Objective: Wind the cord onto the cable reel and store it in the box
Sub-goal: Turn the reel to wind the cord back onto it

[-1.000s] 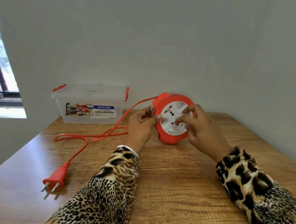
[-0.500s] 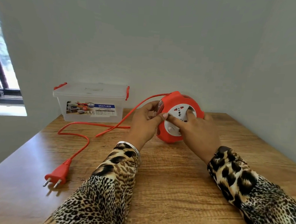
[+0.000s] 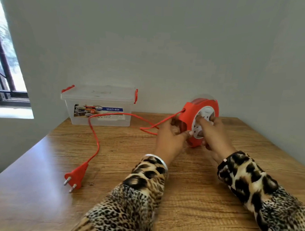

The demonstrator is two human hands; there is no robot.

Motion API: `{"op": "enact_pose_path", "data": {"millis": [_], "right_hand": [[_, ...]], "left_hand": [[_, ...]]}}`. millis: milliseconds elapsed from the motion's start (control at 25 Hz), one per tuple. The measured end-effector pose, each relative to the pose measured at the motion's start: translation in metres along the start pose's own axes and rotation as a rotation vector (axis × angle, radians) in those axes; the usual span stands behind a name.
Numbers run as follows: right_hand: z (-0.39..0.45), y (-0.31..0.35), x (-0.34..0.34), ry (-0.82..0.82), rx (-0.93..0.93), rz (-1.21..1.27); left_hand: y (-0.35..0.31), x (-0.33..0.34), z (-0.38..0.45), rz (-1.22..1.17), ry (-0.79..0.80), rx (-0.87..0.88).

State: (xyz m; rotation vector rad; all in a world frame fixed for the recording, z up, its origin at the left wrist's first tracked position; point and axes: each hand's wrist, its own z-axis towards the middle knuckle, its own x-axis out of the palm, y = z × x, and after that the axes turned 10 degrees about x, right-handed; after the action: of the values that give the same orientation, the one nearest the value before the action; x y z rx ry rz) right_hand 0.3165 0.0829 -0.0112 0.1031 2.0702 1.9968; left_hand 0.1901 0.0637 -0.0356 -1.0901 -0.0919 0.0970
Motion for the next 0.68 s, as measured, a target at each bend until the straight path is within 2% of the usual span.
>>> {"op": "enact_pose_path", "data": {"millis": [80,200,280,360,480,600,680], "right_hand": [[0.000,0.000,-0.008,0.110,0.176,0.237],[-0.002,0.001,-0.017,0.230,0.294,0.391],[-0.005,0.004,-0.017,0.290,0.302,0.383],[-0.008,0.005,-0.016,0.273,0.243,0.274],[-0.013,-0.005,-0.010,0.038,-0.043,-0.127],[-0.019,-0.014,-0.003,-0.218,-0.519,-0.576],[-0.020,-0.008,-0.002,-0.249,-0.849,-0.742]], "left_hand": [[0.002,0.012,-0.001,0.096,0.005,0.074],[0.002,0.017,-0.001,0.199,0.002,0.153],[0.000,0.013,-0.002,0.197,-0.033,0.165],[-0.001,0.004,0.003,0.139,-0.067,0.158],[-0.005,-0.014,0.013,0.043,-0.070,0.110],[-0.009,-0.026,0.018,-0.016,-0.120,0.097],[-0.012,-0.030,0.020,-0.038,-0.142,0.098]]}}
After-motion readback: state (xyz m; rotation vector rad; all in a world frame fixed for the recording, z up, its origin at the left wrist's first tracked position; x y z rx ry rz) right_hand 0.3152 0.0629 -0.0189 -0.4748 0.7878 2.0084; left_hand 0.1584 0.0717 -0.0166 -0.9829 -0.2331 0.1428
